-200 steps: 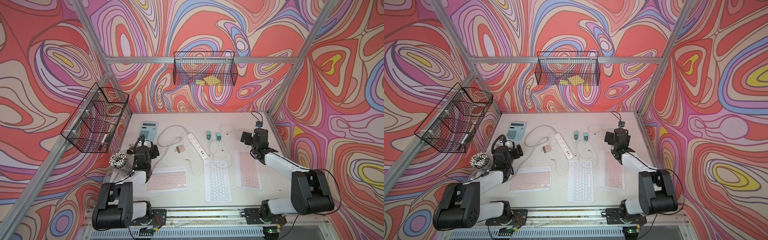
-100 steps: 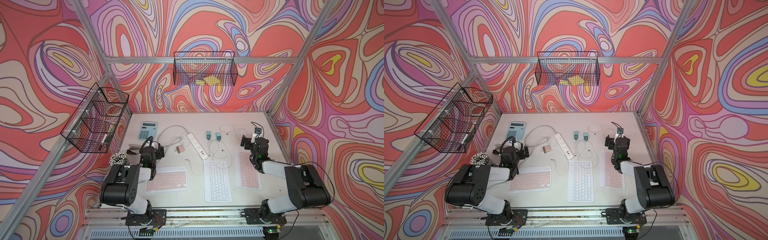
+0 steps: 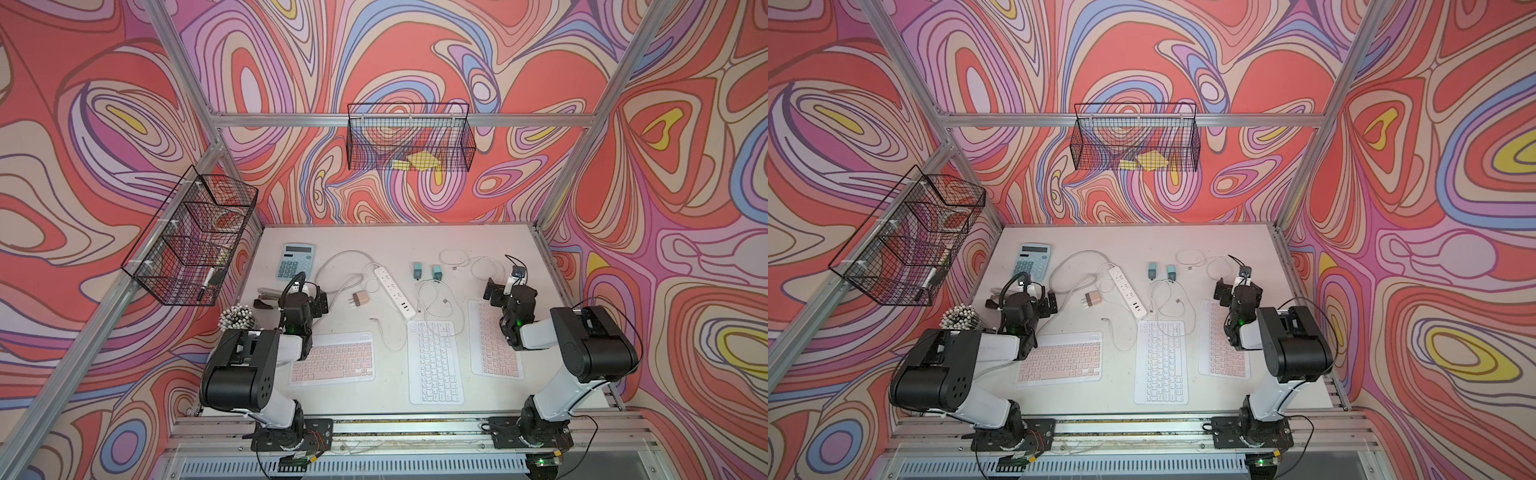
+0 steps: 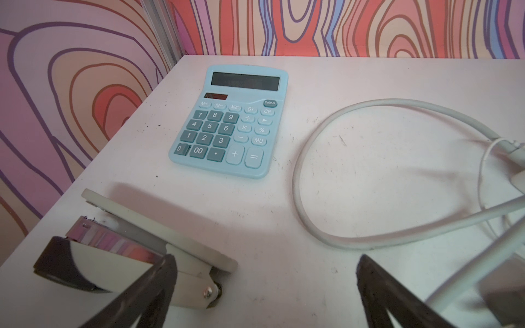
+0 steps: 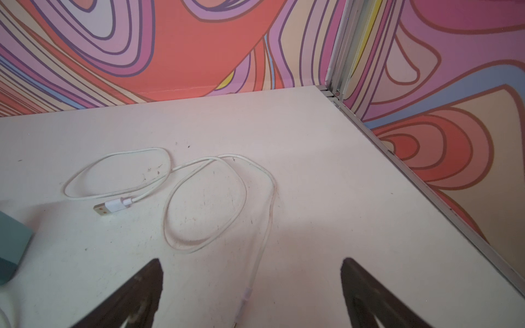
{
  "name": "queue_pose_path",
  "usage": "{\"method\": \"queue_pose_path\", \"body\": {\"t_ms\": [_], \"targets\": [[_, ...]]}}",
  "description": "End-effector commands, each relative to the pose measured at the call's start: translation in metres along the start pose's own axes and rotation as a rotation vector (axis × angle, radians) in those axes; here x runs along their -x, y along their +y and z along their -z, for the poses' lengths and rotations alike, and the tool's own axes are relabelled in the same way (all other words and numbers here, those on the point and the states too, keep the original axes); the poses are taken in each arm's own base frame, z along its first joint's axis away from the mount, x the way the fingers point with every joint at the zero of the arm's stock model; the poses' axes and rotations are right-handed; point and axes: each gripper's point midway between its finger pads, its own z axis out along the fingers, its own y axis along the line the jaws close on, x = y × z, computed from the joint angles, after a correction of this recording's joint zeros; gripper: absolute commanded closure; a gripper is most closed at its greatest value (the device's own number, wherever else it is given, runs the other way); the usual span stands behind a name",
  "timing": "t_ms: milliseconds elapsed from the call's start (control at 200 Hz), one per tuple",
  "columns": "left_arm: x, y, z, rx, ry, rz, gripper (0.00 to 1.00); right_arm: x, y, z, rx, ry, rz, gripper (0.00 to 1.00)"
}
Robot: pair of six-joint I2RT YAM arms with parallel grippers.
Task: Unplug the wireless keyboard
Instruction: Reset both arms
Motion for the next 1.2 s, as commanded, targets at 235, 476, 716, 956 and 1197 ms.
{"method": "queue_pose_path", "body": {"t_ms": [235,476,716,956,1197], "targets": [[0.014,-0.001,0.001,-0.011,-0.054,-0.006,0.01,0.017,0.002,0.0,0.007,-0.053,-0.02,0.02],[0.013,-0.005,-0.002,-0.044,-0.037,-0.012,0.01,0.015,0.004,-0.001,0.02,-0.045,-0.015,0.02],[0.015,0.008,0.042,-0.015,-0.246,0.041,0.01,0.023,-0.008,0.046,0.037,-0.251,-0.066,0.02],[0.019,-0.006,0.009,0.061,-0.125,-0.073,0.01,0.016,0.016,-0.001,0.144,-0.038,-0.006,0.02],[0.016,-0.007,0.008,0.043,-0.093,-0.066,0.01,0.017,0.007,-0.001,0.089,-0.046,-0.028,0.02]]}}
